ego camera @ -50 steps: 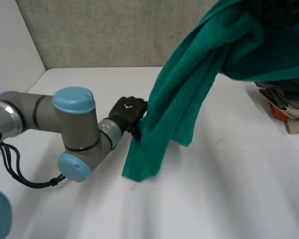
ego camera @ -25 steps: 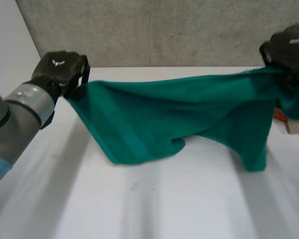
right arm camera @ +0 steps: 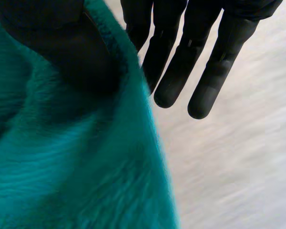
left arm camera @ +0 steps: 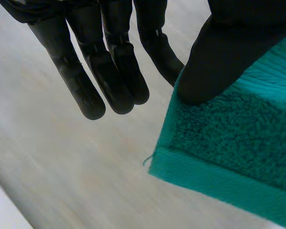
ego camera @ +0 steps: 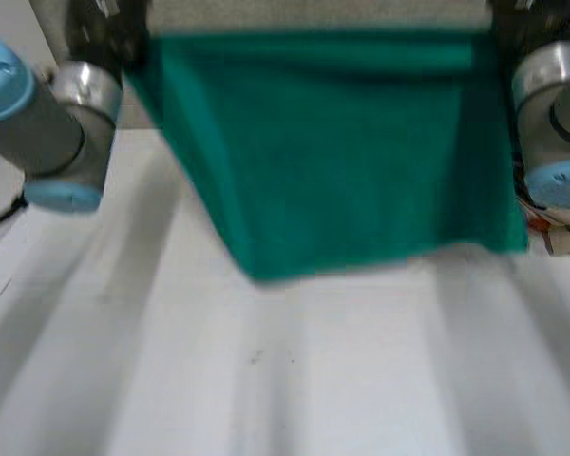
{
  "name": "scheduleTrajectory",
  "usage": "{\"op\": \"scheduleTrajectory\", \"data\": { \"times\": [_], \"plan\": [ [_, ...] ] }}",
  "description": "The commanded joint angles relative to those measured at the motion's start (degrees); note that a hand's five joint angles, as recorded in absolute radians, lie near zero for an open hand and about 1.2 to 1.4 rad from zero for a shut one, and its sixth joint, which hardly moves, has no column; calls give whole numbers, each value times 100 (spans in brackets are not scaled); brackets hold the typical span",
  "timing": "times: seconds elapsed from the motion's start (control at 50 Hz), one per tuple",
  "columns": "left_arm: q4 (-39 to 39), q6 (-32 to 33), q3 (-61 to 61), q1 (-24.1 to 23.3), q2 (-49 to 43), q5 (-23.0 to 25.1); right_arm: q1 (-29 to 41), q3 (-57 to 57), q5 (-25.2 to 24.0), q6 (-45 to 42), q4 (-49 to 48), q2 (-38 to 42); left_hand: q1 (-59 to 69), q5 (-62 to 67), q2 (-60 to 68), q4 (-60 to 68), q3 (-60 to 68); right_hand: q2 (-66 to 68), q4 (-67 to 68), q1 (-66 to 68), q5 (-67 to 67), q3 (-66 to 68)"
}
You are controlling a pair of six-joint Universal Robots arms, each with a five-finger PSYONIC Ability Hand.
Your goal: Fold the laundry.
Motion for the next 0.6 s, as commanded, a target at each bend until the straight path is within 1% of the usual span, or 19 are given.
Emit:
{"op": "scheduleTrajectory", "data": {
  "times": [0.02,0.08,0.22,0.3,0.32,0.42,0.48,0.56,0.6],
  "plan": [
    [1838,-122,-413,-35,542,14,181,697,-144,64,-2957,-250,1419,1420,1132,1116,1157,1258,1120,1596,1216,1153],
    [1645,-157,-923,-35,797,14,252,927,-153,134,-2808,-303,1419,1420,1132,1116,1157,1258,1120,1596,1216,1153],
    [1073,-351,-2373,17,1069,-12,217,1902,-205,845,-2035,-522,1419,1420,1132,1116,1157,1258,1120,1596,1216,1153],
    [915,-386,-3208,35,1149,-12,209,2368,-451,1083,-1262,-628,1419,1420,1132,1116,1157,1258,1120,1596,1216,1153],
    [897,-386,-3366,44,1149,-12,191,2525,-591,1110,-886,-602,1419,1420,1132,1116,1157,1258,1120,1596,1216,1153],
    [810,-351,-4297,114,1149,-4,173,2913,-882,1189,110,-409,1419,1420,1132,1116,1157,1258,1120,1596,1216,1153],
    [695,-360,-4553,114,1149,5,121,3027,-900,1320,575,-137,1419,1420,1132,1116,1157,1258,1120,1596,1216,1153],
    [362,-360,-4791,149,1166,5,-107,3054,-909,1627,919,31,1419,1420,1132,1116,1157,1258,1120,1596,1216,1153],
    [116,-369,-4818,158,1193,14,-204,3054,-909,1795,946,49,1419,1420,1132,1116,1157,1258,1120,1596,1216,1153]
  ]
}}
